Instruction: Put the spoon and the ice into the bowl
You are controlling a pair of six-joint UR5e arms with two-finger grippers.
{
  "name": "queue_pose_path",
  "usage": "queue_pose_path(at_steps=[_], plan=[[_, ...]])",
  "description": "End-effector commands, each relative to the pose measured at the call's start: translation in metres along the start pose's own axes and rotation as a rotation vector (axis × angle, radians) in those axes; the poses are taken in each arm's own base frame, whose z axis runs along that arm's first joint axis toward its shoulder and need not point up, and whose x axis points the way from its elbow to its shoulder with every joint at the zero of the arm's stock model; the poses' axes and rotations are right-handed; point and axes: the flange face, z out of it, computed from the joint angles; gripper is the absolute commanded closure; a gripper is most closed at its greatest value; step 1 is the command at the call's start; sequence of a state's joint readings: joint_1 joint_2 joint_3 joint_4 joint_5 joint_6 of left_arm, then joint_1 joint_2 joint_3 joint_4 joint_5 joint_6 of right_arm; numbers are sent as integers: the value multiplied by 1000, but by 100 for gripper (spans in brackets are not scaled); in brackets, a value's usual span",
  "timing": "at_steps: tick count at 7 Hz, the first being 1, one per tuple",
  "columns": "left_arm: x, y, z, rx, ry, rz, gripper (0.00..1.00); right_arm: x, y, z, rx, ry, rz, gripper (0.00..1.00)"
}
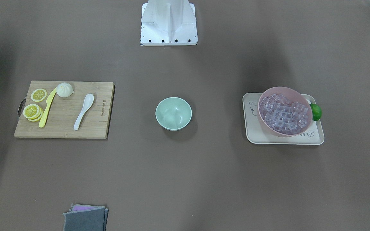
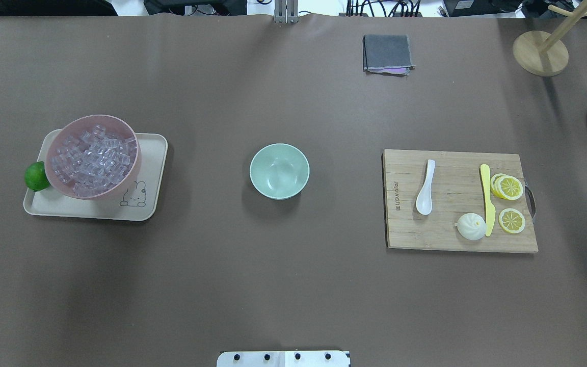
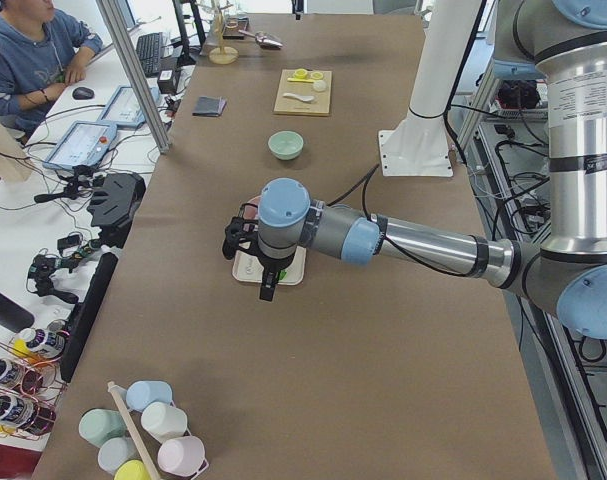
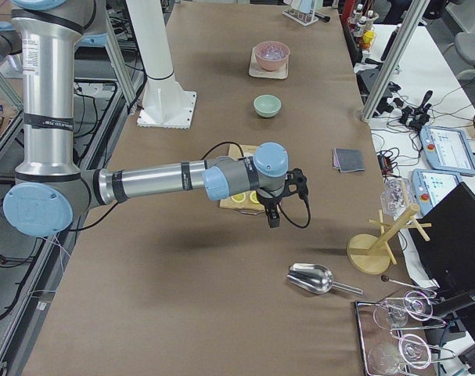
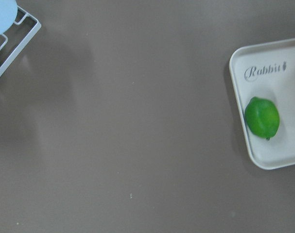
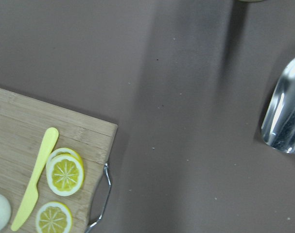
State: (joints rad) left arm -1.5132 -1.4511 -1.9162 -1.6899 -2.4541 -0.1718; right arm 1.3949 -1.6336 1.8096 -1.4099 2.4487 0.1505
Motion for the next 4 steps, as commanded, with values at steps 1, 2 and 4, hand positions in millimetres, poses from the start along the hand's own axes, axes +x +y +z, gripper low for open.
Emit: queue_pose_path(at_steps=[1, 2, 4], plan=[[59, -29, 10, -2, 11, -81, 2, -59, -26, 19, -19, -8, 129, 0], [101, -41, 29, -11, -15, -101, 2, -90, -31, 35, 8, 21, 147, 1], [155, -49, 44, -25, 2, -97, 2, -154, -39, 77, 41, 43, 208, 4]])
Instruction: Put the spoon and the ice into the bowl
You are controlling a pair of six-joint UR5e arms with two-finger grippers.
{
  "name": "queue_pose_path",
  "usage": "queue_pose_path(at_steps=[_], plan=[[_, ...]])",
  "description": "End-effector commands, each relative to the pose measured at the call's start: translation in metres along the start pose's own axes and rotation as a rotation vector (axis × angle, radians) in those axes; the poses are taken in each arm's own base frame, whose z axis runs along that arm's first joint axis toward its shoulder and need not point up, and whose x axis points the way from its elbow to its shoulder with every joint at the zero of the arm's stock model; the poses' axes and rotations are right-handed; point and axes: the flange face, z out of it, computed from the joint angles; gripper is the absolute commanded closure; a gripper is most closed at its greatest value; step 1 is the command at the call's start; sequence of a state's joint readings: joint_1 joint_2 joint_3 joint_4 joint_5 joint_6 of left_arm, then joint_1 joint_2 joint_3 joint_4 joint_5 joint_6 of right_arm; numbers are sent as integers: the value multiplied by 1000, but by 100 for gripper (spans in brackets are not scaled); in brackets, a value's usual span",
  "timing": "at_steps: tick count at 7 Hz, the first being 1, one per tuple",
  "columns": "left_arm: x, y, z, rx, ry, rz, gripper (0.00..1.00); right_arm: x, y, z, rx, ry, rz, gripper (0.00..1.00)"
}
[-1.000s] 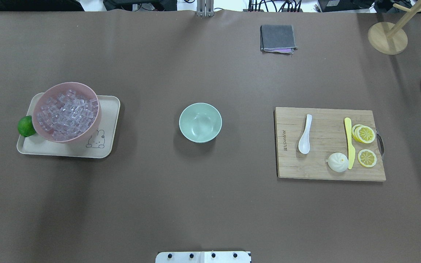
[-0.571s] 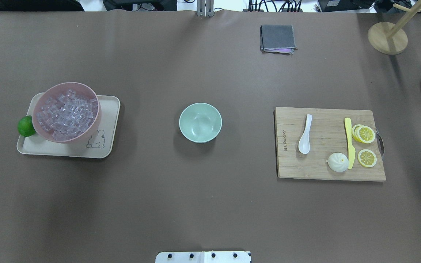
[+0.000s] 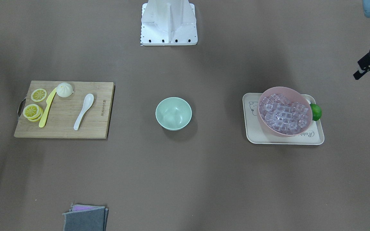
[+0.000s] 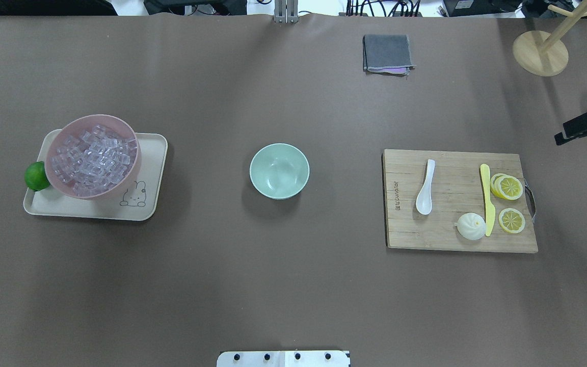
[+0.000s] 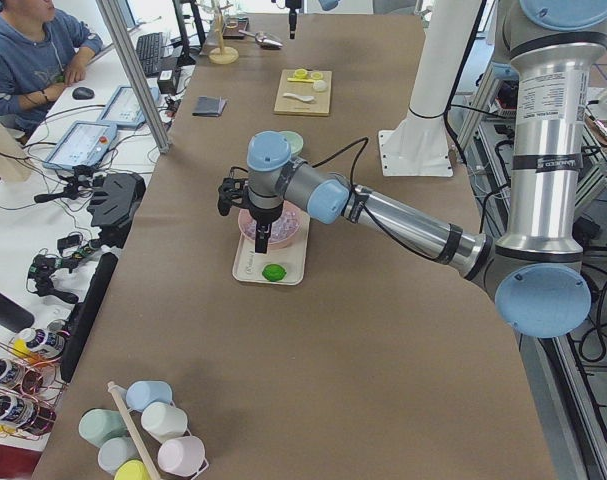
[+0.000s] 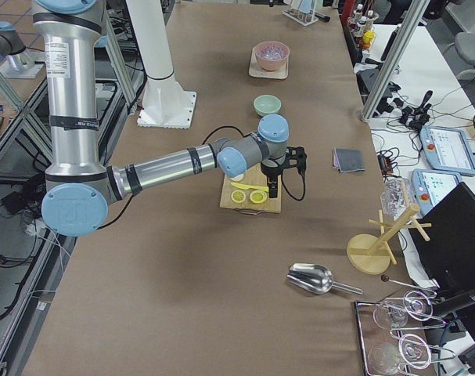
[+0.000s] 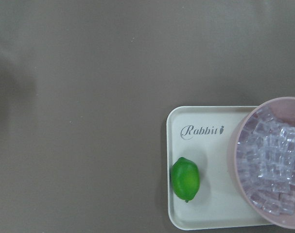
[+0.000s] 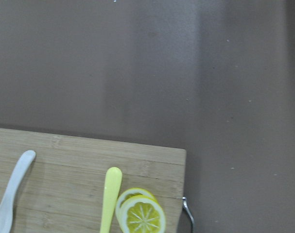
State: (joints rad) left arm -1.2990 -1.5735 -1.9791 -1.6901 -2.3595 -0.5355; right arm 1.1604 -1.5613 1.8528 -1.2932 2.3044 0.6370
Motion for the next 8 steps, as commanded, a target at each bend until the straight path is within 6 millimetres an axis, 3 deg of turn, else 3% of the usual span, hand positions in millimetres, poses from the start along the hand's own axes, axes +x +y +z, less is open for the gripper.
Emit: queue_pose_path(at_steps=[1, 2, 5, 7, 8], plan=[[65, -6, 24, -5, -4, -20, 3, -73, 3, 40, 7, 7, 49, 6], [102, -9, 41, 7, -24, -39, 3, -109, 4, 56, 1, 5, 93, 12], [154, -1, 69, 7, -35, -74, 3, -151, 20, 99, -2, 41, 124, 21], [160, 2, 76, 9, -47, -78, 3, -178, 15, 128, -13, 55, 160, 25], [160, 3, 77, 8, -47, -77, 3, -182, 17, 136, -22, 61, 166, 27]])
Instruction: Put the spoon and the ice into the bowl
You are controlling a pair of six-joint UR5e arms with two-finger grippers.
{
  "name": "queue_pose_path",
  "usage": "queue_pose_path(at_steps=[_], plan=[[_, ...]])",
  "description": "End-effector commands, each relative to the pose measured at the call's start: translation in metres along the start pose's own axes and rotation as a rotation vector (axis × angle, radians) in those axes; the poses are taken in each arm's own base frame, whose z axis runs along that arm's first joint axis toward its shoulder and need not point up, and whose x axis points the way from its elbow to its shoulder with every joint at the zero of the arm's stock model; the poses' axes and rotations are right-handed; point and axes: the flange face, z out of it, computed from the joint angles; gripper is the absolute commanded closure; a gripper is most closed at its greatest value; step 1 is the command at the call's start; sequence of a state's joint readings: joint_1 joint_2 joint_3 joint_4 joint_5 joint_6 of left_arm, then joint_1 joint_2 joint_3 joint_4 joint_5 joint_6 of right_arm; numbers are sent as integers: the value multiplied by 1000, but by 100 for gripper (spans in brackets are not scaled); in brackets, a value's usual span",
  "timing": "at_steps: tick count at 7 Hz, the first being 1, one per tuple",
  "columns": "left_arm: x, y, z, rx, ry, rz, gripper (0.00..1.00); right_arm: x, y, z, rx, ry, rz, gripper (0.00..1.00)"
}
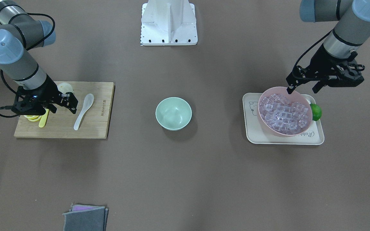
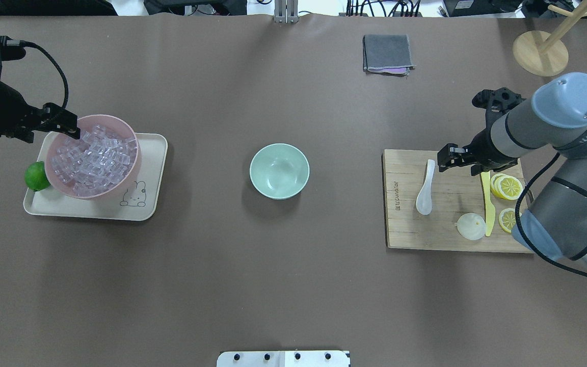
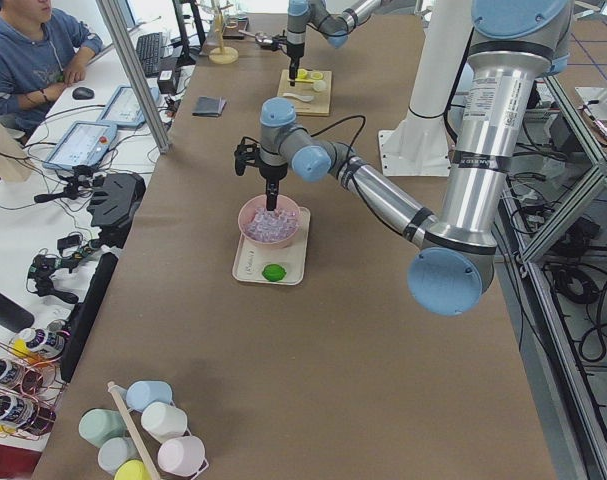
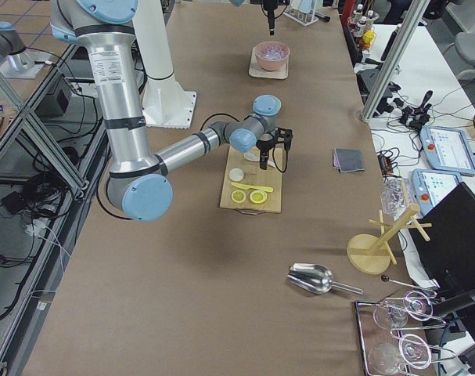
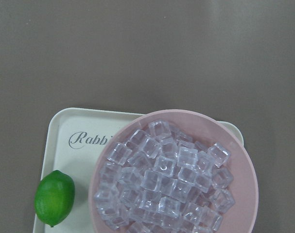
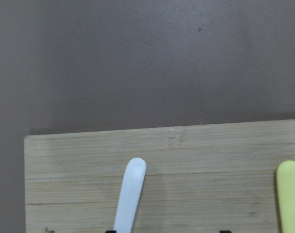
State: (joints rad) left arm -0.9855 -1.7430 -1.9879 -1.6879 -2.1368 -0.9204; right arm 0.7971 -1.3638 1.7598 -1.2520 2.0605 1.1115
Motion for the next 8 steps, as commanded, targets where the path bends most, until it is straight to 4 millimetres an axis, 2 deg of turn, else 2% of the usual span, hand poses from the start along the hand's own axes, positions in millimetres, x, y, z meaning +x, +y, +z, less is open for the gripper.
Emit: queue_pose_path(at_steps=[1, 3, 5, 7, 8], plan=[[2, 1, 2, -1, -2, -1, 3, -15, 1, 20, -17, 14, 11, 28], [8, 6, 5, -9, 2, -20, 3, -24, 0, 32, -27, 21, 18, 33], [9, 6, 5, -8, 3, -29, 3, -29, -2, 34, -30, 20, 23, 42], [7, 6, 7, -12, -2, -33, 3, -40, -1, 35, -31, 11, 51, 95], [5, 5, 10, -15, -6, -35, 3, -42, 0, 35, -33, 9, 48, 100]])
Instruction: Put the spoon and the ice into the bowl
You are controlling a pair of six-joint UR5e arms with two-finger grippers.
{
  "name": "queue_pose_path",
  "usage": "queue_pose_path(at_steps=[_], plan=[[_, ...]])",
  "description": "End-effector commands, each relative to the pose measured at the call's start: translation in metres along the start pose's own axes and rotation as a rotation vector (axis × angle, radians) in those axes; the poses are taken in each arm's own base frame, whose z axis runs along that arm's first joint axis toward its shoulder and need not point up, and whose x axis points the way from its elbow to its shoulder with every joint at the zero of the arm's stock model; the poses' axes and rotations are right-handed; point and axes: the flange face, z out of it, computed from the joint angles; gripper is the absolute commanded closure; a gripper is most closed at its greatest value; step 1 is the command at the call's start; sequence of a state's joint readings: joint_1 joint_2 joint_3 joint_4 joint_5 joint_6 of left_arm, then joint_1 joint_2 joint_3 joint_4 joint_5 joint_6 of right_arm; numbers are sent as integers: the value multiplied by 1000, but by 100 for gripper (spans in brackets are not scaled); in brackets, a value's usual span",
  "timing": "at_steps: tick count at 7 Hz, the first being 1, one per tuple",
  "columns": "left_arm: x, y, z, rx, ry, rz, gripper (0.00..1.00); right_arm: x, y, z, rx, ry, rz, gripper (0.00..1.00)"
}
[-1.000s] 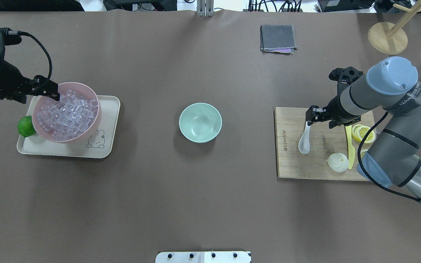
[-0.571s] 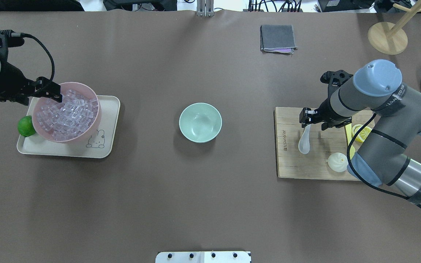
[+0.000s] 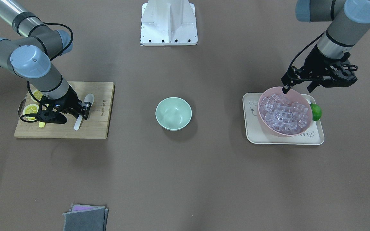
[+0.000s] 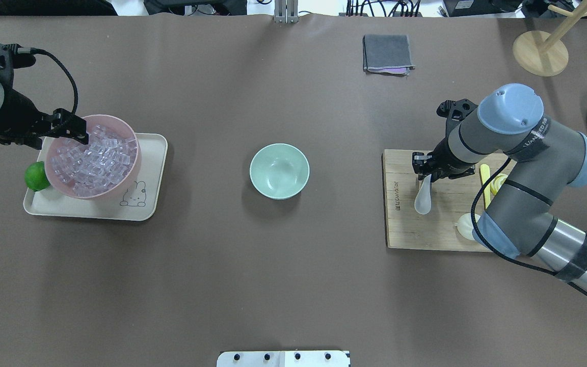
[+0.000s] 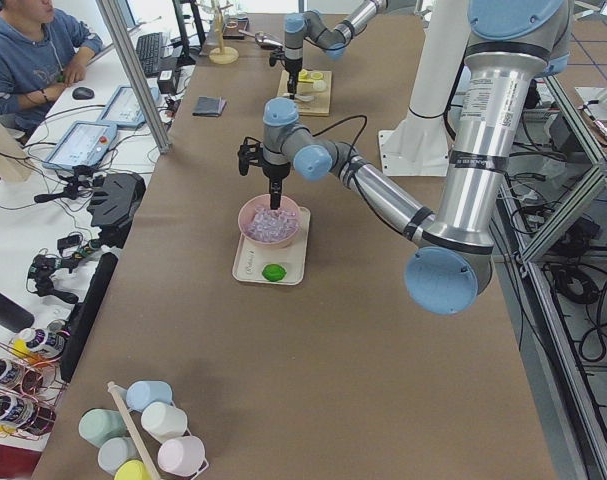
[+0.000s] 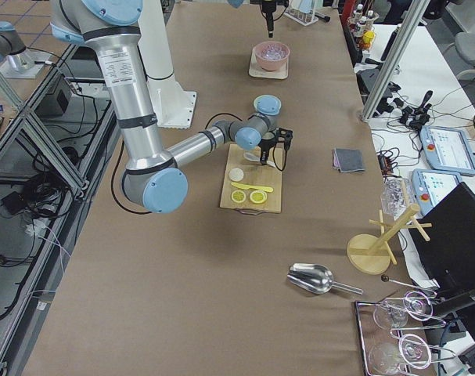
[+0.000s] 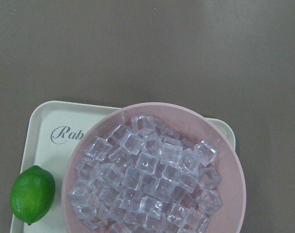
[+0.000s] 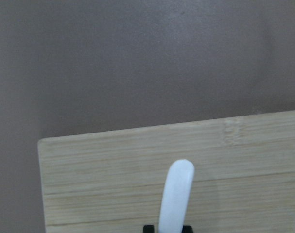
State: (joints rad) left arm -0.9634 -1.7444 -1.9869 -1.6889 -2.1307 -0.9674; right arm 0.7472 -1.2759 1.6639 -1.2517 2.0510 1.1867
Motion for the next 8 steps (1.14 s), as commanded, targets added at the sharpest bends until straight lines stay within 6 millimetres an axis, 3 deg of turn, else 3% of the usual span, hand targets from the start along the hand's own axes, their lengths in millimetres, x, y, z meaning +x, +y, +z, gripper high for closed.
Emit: queue_pose_path(at_steps=[1, 3, 5, 7, 8], plan=[[-2, -1, 3, -3, -5, -4, 3, -9, 1, -2, 1, -11, 2, 100], [0, 2, 5, -9, -5, -14, 3, -33, -1, -19, 12, -46, -13, 100], [10, 13, 26, 3, -46, -11, 3, -78, -7, -41, 29, -104, 54, 100], [11, 15, 31, -5, -51, -13, 3, -156, 0, -58, 30, -178, 170, 100], [9, 14, 36, -11, -58, -17, 3, -202, 6, -50, 71, -187, 248, 100]])
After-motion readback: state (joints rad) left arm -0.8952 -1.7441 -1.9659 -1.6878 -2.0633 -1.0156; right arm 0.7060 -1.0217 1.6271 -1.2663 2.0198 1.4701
